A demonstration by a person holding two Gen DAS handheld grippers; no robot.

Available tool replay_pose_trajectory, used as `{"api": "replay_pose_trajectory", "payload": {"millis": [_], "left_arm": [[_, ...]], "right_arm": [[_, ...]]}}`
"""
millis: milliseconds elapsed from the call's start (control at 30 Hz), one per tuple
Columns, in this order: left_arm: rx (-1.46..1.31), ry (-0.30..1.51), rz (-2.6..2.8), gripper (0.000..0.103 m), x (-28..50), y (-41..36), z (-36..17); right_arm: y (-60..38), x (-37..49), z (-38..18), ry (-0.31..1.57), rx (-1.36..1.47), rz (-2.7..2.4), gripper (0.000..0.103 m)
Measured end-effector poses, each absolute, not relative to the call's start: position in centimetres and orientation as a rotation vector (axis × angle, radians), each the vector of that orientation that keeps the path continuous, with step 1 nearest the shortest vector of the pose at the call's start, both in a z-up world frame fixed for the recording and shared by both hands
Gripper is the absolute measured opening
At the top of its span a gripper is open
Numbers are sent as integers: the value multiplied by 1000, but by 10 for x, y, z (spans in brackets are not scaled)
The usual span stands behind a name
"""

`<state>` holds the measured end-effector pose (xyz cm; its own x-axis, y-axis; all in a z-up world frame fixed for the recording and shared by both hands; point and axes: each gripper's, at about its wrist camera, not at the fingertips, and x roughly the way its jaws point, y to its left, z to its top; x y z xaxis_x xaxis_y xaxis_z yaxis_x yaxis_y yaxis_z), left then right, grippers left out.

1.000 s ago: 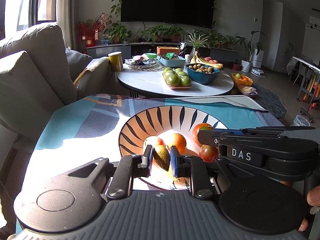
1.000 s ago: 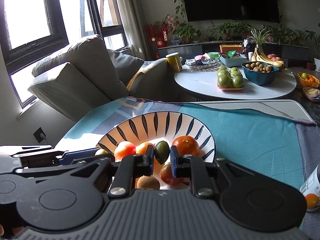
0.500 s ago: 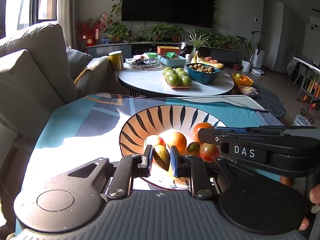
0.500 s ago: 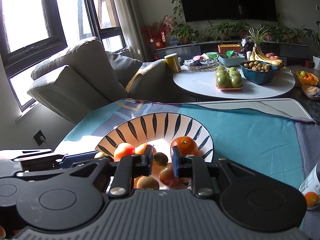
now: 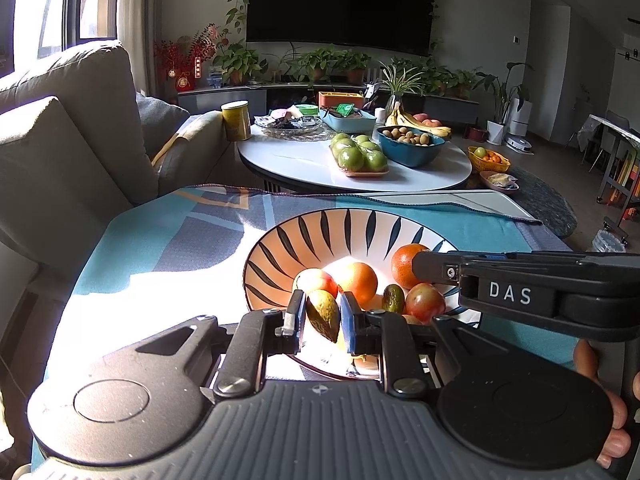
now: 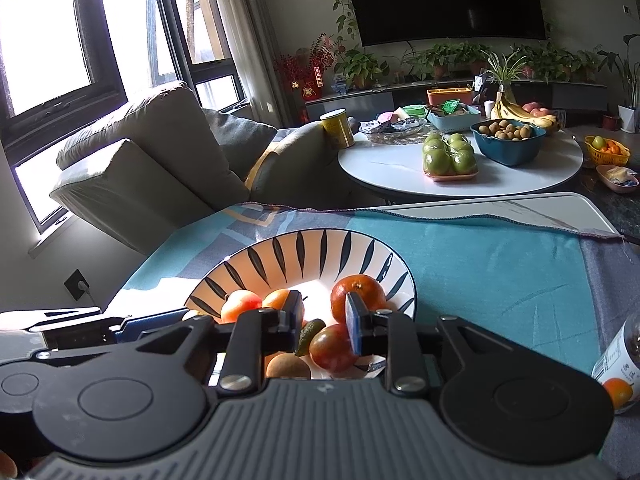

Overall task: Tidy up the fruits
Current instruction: 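Lower both tools into the bowl and open them to release the fruits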

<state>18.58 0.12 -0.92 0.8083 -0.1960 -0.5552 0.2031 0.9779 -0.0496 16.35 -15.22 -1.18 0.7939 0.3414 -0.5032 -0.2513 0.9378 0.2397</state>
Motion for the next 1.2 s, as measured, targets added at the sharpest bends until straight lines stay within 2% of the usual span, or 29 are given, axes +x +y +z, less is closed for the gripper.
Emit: {"api": "replay_pose_trajectory", "payload": {"millis": [1200], "left_arm": [[20,572,-178,23,175,5,2]], "right_arm": [[-155,157,-9,566,179,313,83]]}}
